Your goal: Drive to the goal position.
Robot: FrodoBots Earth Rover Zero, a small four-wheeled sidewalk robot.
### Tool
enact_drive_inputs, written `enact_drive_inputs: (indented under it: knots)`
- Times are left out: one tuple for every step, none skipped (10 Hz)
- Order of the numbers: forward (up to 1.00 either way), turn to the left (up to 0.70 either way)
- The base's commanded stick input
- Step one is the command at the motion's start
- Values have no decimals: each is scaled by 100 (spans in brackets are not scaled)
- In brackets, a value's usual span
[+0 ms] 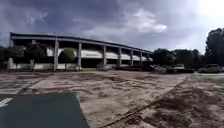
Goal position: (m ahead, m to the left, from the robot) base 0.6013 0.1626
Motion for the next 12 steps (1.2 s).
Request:
enact_drive_inputs:
  knots:
    - [70, 0]
    - [70, 0]
    - [70, 0]
    - [70, 0]
    - [70, 0]
    - [70, 0]
    - [70, 0]
    - [70, 0]
    - [70, 0]
    - [70, 0]
    - [70, 0]
    - [70, 0]
